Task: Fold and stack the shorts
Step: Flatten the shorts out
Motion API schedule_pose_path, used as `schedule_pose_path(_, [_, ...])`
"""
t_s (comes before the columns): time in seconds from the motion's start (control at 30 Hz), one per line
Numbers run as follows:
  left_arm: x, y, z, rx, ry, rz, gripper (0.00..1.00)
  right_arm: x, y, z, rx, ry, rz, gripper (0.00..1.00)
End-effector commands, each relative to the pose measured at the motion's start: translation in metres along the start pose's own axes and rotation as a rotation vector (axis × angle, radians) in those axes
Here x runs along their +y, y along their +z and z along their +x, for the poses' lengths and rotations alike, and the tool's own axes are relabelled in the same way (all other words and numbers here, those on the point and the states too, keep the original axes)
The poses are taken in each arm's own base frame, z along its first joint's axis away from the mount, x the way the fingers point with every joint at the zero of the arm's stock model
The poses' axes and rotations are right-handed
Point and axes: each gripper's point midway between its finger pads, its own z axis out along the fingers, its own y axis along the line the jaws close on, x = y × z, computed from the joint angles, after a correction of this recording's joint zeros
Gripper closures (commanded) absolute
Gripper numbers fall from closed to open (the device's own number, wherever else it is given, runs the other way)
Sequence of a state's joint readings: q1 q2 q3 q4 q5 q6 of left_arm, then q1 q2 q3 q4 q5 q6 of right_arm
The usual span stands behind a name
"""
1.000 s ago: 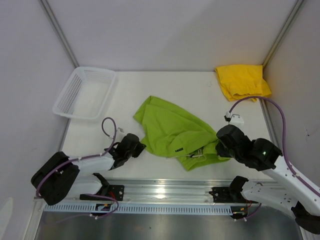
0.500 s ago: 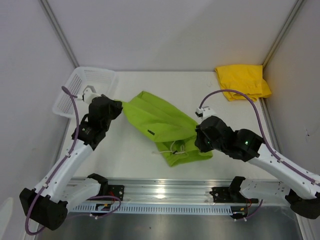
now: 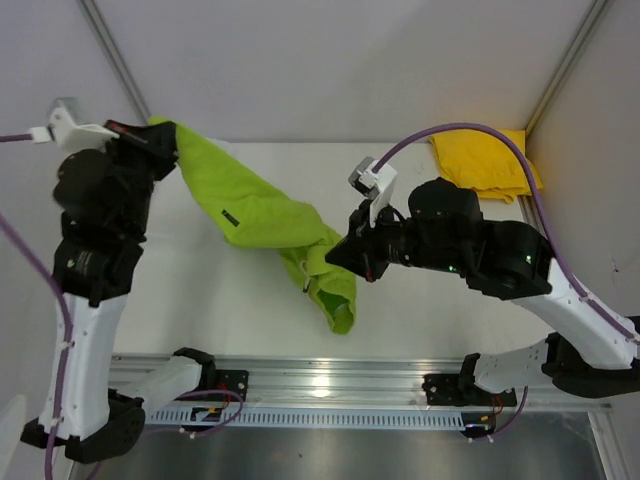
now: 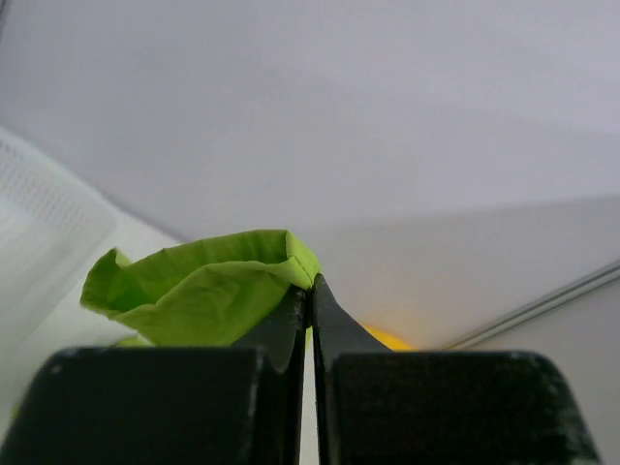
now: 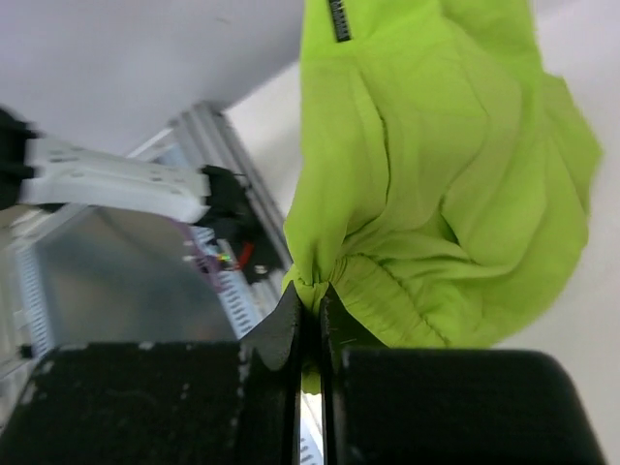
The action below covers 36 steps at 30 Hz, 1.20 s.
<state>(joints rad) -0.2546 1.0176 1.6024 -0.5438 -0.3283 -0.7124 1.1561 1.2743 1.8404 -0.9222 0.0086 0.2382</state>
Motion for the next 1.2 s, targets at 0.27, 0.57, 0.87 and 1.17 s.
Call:
schedule_pose_path(0.27, [-0.033,-0.096,-0.128,-0.348,0.0,0.114,1.0,0.133,-0.072,-0.036,-0.059,-0.025,-0.43,1.0])
schedule_pose_path(0.57, [-0.03,0.024,-0.046,-0.168,0.009,0.053,1.0,-0.032,-0.037,-0.03,-0.028,0.274,-0.029,1.0])
schedule_pose_path(0.87, [0.04,0.138,0.122,0.058,-0.013,-0.021,1.0,-0.193,-0.001,0.083,0.052,0.607,0.193,1.0])
schedule_pose_path(1.17, [0.113,0.209,0.269,0.166,-0.085,-0.067,1.0,-0.288,0.006,0.201,0.116,0.845,0.54,1.0])
